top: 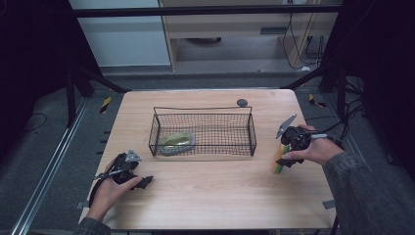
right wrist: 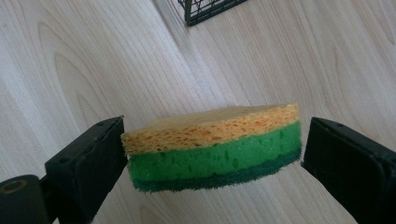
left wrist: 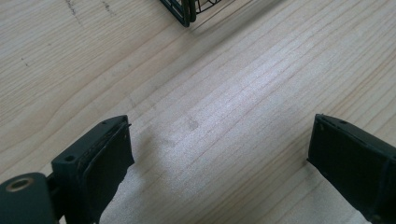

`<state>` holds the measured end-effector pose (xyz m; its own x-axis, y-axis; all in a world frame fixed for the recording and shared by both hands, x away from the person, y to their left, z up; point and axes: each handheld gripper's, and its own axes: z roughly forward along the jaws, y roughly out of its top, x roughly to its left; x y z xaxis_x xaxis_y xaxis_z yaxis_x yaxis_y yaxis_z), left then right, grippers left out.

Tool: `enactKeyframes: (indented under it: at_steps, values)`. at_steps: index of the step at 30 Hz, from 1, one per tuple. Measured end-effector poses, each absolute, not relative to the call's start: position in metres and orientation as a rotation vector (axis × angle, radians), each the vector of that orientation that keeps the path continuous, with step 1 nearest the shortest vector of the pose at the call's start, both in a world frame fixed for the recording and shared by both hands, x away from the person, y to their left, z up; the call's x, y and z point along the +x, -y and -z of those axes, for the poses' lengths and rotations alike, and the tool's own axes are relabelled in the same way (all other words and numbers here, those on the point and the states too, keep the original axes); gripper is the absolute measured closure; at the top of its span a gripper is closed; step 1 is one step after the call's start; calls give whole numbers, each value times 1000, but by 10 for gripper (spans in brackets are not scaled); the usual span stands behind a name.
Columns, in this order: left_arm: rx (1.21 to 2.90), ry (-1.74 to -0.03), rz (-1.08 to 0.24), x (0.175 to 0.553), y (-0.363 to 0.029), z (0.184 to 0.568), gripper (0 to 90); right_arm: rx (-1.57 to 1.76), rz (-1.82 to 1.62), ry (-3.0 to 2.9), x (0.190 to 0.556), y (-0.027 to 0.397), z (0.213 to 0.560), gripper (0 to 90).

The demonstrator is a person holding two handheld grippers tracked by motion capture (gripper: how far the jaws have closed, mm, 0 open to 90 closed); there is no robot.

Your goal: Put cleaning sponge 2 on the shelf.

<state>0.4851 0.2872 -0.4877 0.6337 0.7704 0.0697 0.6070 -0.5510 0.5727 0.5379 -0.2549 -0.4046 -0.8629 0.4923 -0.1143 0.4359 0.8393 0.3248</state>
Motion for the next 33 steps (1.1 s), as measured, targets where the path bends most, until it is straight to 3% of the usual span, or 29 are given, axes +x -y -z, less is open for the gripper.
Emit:
enactKeyframes:
  at_steps: [14,33]
  values:
    - [2351,-1088,-430,485,-288,488,57,706,-421,-2827,539,253,407,150]
    - [2353,-1095,-430,486,-289,490,57,622,-468,-2762,526,225,353,164]
